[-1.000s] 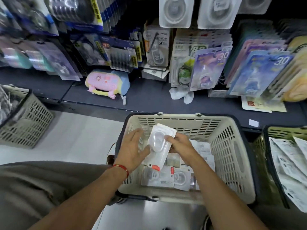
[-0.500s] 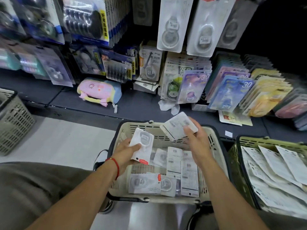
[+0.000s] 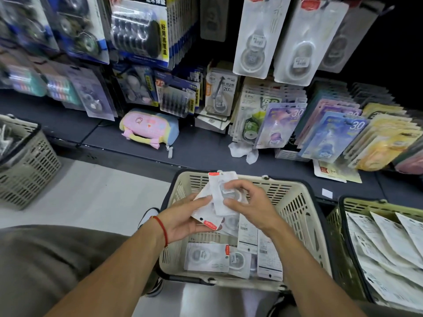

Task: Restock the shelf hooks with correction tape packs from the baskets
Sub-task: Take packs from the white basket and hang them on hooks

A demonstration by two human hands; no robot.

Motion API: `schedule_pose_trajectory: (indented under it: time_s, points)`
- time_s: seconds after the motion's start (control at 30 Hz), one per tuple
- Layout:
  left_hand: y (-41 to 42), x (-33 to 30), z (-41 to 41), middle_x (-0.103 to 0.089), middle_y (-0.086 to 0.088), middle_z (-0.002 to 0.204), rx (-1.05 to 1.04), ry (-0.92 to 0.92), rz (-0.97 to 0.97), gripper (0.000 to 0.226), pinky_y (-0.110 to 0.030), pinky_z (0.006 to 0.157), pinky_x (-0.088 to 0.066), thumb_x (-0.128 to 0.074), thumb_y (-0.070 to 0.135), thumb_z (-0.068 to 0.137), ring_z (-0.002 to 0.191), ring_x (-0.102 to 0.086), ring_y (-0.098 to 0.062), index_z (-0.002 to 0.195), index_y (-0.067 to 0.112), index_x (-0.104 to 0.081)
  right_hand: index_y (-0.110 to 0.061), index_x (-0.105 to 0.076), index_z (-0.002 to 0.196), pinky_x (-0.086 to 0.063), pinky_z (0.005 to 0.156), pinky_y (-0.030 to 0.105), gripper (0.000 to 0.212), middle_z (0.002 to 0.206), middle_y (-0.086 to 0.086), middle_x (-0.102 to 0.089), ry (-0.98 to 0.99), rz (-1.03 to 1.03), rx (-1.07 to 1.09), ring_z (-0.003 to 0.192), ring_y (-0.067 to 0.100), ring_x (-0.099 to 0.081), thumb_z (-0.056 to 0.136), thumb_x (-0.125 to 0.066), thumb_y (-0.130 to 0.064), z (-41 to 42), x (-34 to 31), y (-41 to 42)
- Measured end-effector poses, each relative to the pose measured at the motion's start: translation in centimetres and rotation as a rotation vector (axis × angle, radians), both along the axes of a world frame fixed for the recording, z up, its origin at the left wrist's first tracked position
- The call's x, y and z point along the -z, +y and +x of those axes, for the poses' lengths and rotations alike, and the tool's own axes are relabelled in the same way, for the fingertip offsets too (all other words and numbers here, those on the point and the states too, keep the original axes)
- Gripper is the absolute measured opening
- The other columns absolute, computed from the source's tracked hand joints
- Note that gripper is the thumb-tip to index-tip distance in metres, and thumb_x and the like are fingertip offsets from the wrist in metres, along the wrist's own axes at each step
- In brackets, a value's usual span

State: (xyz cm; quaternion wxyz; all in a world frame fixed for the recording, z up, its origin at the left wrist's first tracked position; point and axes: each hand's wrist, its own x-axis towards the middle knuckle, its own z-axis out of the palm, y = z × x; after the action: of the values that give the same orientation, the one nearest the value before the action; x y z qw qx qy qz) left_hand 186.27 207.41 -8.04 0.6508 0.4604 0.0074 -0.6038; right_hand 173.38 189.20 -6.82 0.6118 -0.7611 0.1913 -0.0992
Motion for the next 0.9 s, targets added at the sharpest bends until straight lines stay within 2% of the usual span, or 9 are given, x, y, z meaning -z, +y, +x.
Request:
schedule_pose_trajectory:
  time_s: [0.07,0.13,0.2,0.3,0.47,0.57,0.67,0.77,0.9]
  points:
    - [0.3,0.2,0.5,-0.071,-0.023,0.129,0.009,-0.005,-0.004,0.046,-0.05,0.079,-0.065,-0.063,-0.008,0.093,0.11,-0.074,-0.04,0.136,0.009,-0.064,-0.032,-0.062,0.131,-0.047,0.116,0.041,0.058,0.142,-0.012,-0.061,0.054,0.067,-0.091,0.134,0.001,-0.054,0.085,-0.087,-0.008,-0.5,-1.1,-1.0]
    - [0.5,0.3,0.9,-0.073,-0.024,0.124,0.031,-0.021,0.012,0.05,-0.049,0.076,-0.065,-0.055,-0.023,0.09,0.103,-0.076,-0.037,0.131,0.004,-0.065,-0.045,-0.047,0.144,-0.037,0.121,0.036,0.079,0.168,-0.016,-0.026,0.145,0.016,-0.139,0.148,-0.002,-0.035,0.084,-0.089,-0.015,-0.9,-1.7,-2.1]
    - [0.6,0.1,1.4,-0.073,-0.024,0.125,0.088,-0.115,0.059,0.053,-0.05,0.075,-0.064,-0.054,-0.026,0.088,0.102,-0.076,-0.035,0.128,0.006,-0.067,-0.047,-0.03,0.158,-0.026,0.126,0.037,0.099,0.17,-0.029,-0.001,0.248,-0.078,-0.153,0.155,-0.001,-0.017,0.083,-0.09,-0.023,-1.2,-1.6,-2.9]
    - [0.5,-0.1,1.8,-0.072,-0.02,0.126,0.069,-0.211,0.13,0.052,-0.047,0.071,-0.064,-0.059,-0.021,0.089,0.105,-0.073,-0.035,0.129,0.012,-0.066,-0.044,-0.008,0.167,-0.03,0.127,0.044,0.122,0.169,-0.026,-0.023,0.29,0.027,-0.182,0.153,0.004,-0.031,0.079,-0.09,-0.022,-1.5,-1.3,-3.5]
    - [0.2,0.0,2.0,-0.079,-0.003,0.098,-0.003,-0.204,0.081,0.014,-0.032,0.065,-0.059,-0.071,0.032,0.093,0.084,-0.074,-0.018,0.098,0.027,-0.082,-0.049,-0.043,0.151,-0.047,0.113,0.036,0.093,0.14,-0.029,-0.059,0.283,-0.097,-0.284,0.132,-0.003,-0.055,0.074,-0.087,-0.02,-0.8,-0.1,-3.1]
    - [0.0,0.8,1.7,-0.079,-0.001,0.1,0.001,-0.305,0.16,0.042,-0.031,0.068,-0.06,-0.062,0.065,0.083,0.086,-0.076,-0.016,0.094,0.031,-0.083,-0.047,-0.052,0.141,-0.047,0.096,0.021,0.078,0.127,-0.031,-0.064,0.291,-0.089,-0.231,0.118,-0.011,-0.058,0.074,-0.09,-0.03,-0.2,1.6,-2.1]
    - [-0.1,1.5,1.3,-0.079,-0.005,0.119,-0.052,-0.276,0.188,0.07,-0.041,0.087,-0.061,-0.047,0.083,0.083,0.109,-0.076,-0.023,0.116,0.032,-0.079,-0.038,-0.059,0.138,-0.054,0.096,0.032,0.069,0.124,-0.017,-0.07,0.272,-0.004,-0.103,0.114,0.005,-0.066,0.078,-0.093,-0.033,0.3,3.2,-1.7]
    - [0.0,1.8,0.3,-0.074,-0.004,0.131,-0.045,-0.314,0.114,0.045,-0.046,0.088,-0.062,-0.066,0.054,0.097,0.122,-0.07,-0.03,0.136,0.034,-0.065,-0.035,-0.065,0.132,-0.06,0.076,0.027,0.057,0.113,-0.013,-0.077,0.273,0.137,-0.076,0.102,0.01,-0.074,0.081,-0.09,-0.042,1.1,4.6,-0.5]
    - [0.3,3.4,-0.7,-0.072,-0.003,0.133,-0.047,-0.379,0.201,0.06,-0.055,0.09,-0.062,-0.072,0.008,0.098,0.121,-0.07,-0.03,0.144,0.039,-0.047,-0.043,-0.063,0.129,-0.062,0.076,0.025,0.056,0.117,-0.016,-0.075,0.389,0.19,-0.183,0.102,0.006,-0.074,0.079,-0.076,-0.064,2.3,7.2,0.8]
